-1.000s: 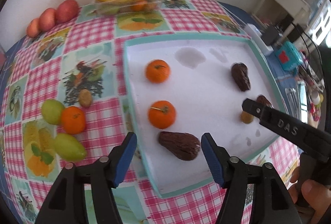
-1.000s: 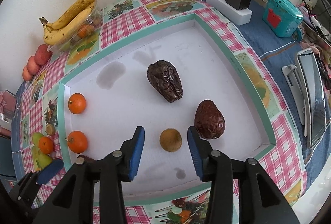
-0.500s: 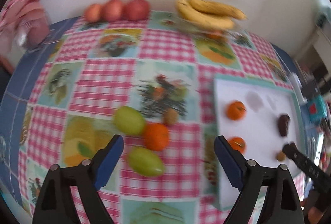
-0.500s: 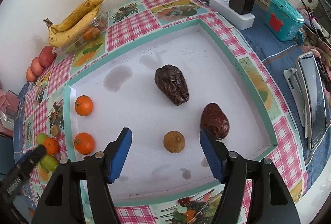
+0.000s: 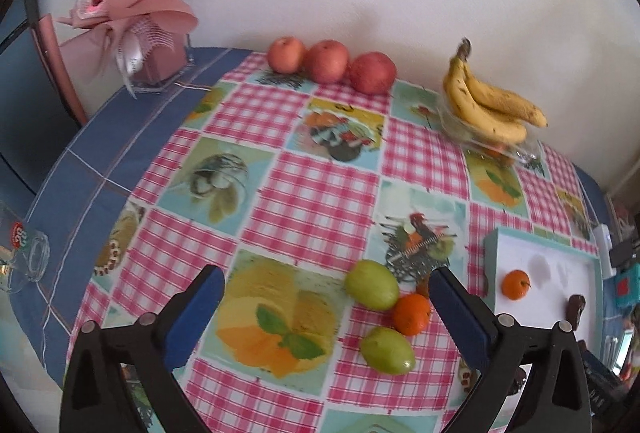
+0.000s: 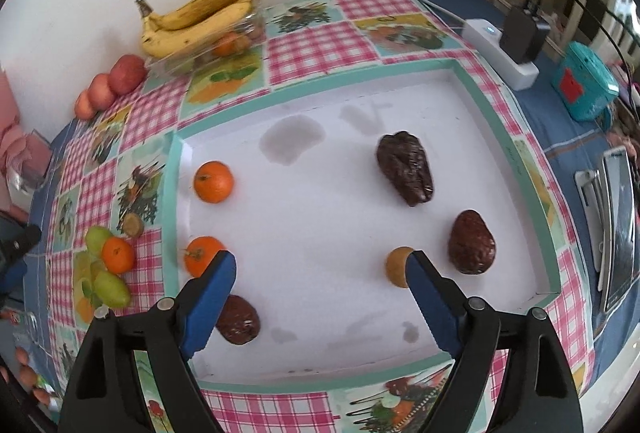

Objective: Organize fruits
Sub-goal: 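Withdraw both tools from the tray toward the green pears and tangerine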

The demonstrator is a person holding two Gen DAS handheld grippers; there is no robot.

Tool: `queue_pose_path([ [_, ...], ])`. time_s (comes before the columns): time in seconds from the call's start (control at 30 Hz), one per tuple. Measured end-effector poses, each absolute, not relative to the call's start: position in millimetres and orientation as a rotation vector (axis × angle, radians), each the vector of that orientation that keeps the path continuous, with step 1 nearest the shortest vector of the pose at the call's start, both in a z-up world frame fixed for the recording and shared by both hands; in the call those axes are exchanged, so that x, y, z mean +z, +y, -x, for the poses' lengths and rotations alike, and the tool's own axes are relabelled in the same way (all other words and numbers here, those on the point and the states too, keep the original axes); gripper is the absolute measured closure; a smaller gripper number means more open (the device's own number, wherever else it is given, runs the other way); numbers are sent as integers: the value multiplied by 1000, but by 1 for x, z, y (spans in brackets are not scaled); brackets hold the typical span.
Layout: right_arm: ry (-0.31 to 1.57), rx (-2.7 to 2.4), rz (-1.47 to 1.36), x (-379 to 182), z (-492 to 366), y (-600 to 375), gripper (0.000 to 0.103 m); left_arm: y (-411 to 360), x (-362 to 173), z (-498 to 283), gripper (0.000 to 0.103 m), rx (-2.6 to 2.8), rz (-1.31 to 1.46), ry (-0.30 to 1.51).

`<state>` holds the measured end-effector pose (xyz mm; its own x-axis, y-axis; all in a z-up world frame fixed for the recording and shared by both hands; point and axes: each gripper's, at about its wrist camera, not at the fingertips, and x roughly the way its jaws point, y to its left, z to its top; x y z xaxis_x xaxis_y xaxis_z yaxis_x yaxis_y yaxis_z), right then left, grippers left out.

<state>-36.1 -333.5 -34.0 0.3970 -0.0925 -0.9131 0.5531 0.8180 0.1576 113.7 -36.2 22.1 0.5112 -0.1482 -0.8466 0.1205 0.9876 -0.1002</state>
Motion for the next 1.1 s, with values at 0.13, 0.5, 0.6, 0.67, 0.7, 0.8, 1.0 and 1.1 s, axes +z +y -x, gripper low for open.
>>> queue_pose_path([
  [0.13,1107,-400,-428,-31,28,-318,16,-26,30,-115,0,-164,66,1005],
  [0.5,1111,-289,-362,-26,2,-269,16,12,36,-125,0,-86,39,986],
  [0.6,1104,-241,-356,-23,-7,-254,16,20,36,-126,0,-69,40,986],
  [0.67,1099,-214,-346,-20,-13,-245,16,25,35,-127,0,-67,48,993],
  [0.7,1096,-204,-344,-19,-15,-241,16,27,35,-127,0,-71,57,997],
  [0.8,1087,-174,-334,-15,-22,-228,16,28,34,-129,0,-87,78,1005],
  [1.0,1092,-127,-341,-19,-36,-214,16,23,22,-139,0,-93,100,1038],
  [1.1,1101,-106,-356,-23,-44,-212,16,16,2,-150,0,-109,110,1101],
])
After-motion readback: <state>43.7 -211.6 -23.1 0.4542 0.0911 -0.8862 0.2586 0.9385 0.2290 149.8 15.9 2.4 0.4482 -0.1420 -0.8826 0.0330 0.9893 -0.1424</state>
